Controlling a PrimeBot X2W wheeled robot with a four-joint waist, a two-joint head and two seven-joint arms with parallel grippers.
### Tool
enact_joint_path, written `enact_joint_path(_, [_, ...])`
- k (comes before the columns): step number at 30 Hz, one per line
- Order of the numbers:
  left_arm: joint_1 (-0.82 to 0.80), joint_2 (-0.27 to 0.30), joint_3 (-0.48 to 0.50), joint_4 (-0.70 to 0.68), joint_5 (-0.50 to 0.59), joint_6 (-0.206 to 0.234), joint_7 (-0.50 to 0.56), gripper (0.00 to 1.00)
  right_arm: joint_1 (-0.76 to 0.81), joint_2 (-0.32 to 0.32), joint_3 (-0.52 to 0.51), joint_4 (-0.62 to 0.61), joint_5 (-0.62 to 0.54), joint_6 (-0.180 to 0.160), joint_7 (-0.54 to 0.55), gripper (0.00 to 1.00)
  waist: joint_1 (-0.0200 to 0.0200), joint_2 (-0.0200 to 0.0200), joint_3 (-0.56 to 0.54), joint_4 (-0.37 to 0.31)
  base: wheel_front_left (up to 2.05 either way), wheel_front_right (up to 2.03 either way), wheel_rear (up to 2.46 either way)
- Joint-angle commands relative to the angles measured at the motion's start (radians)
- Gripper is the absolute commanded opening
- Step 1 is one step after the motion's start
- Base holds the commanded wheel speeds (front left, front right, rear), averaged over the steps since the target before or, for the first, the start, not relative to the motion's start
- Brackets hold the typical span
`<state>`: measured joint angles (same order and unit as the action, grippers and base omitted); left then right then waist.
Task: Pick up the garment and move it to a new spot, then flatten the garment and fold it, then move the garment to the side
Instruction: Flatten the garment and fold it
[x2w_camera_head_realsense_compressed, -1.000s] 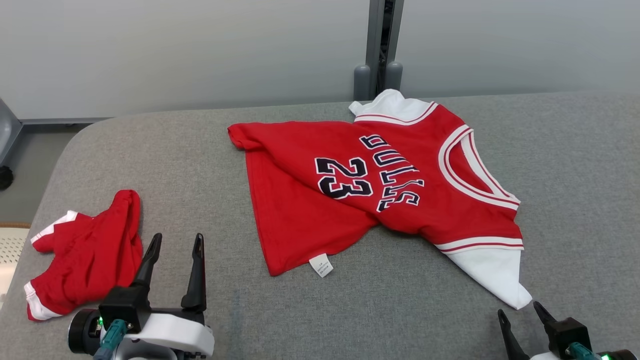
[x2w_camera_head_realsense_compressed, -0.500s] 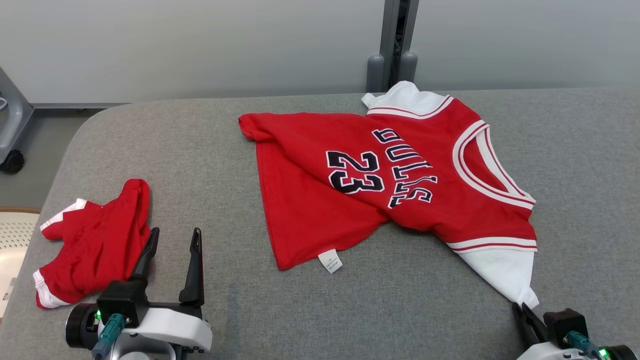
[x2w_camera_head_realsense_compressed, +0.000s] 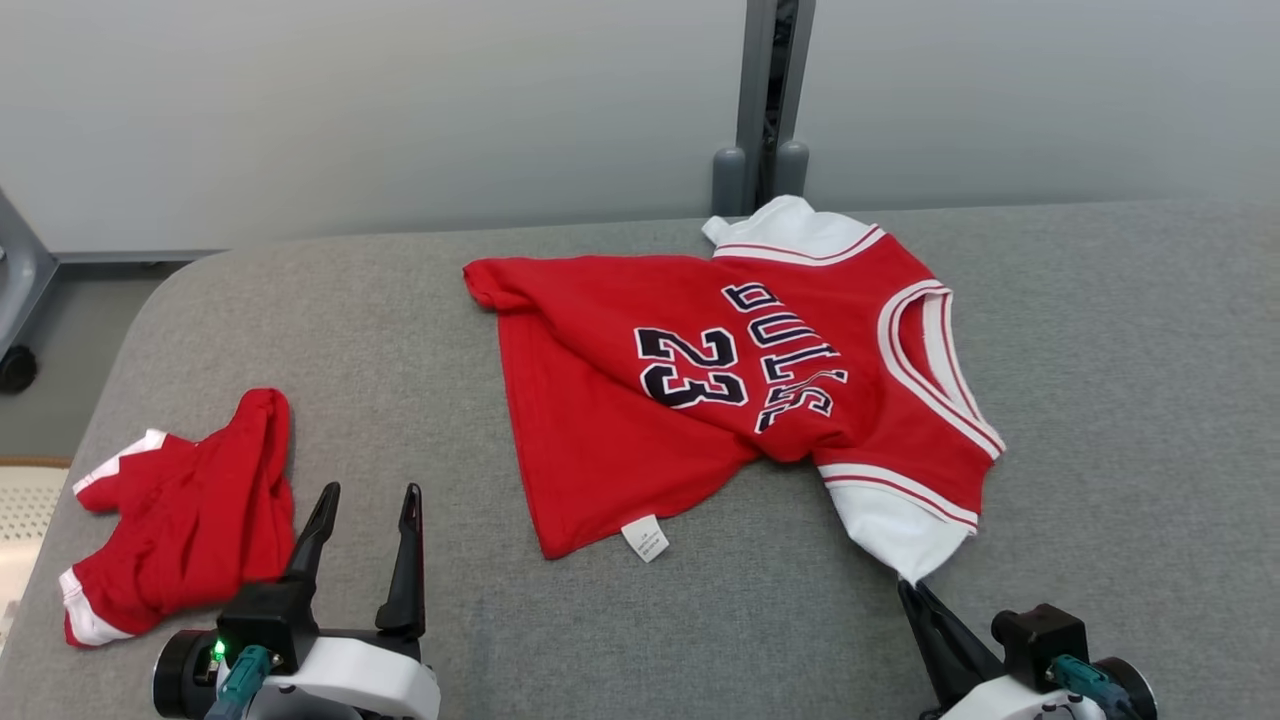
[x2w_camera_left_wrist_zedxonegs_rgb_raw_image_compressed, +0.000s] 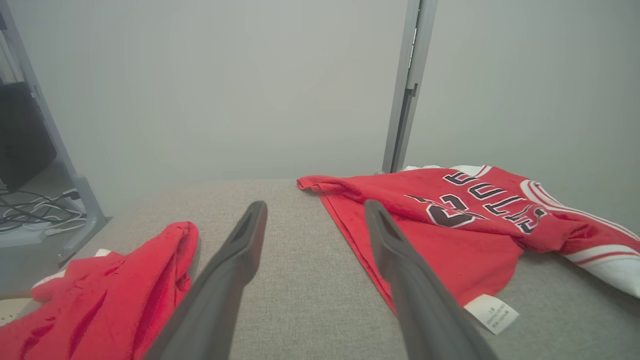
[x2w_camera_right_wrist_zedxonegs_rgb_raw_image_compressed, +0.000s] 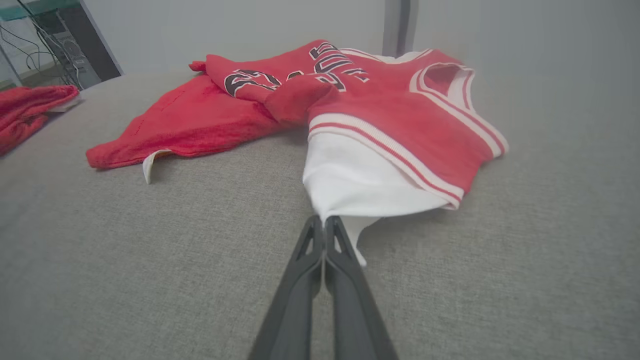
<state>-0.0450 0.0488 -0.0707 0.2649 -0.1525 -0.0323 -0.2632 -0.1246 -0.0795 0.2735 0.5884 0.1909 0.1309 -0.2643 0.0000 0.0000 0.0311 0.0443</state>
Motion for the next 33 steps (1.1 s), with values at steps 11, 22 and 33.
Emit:
enact_joint_path(11, [0.012, 0.003, -0.021, -0.006, -0.024, 0.022, -0.001, 1.0, 0.028, -0.128, 0.067, -0.183, 0.435, 0.0, 0.013, 0.0, 0.0, 0.0, -0.026, -0.046, 0.0, 0.0, 0.0])
enact_joint_path(22, [-0.028, 0.003, -0.019, -0.006, -0.002, 0.002, -0.001, 1.0, -0.086, -0.151, -0.059, 0.029, 0.576, 0.0, 0.111, 0.0, 0.0, 0.0, 0.045, -0.017, 0.0, 0.0, 0.0])
enact_joint_path(33, [-0.067, 0.003, -0.021, 0.001, 0.005, -0.02, -0.001, 1.0, -0.3, -0.222, 0.051, 0.086, 0.625, 0.0, 0.138, 0.0, 0.0, 0.0, 0.113, 0.043, 0.0, 0.0, 0.0])
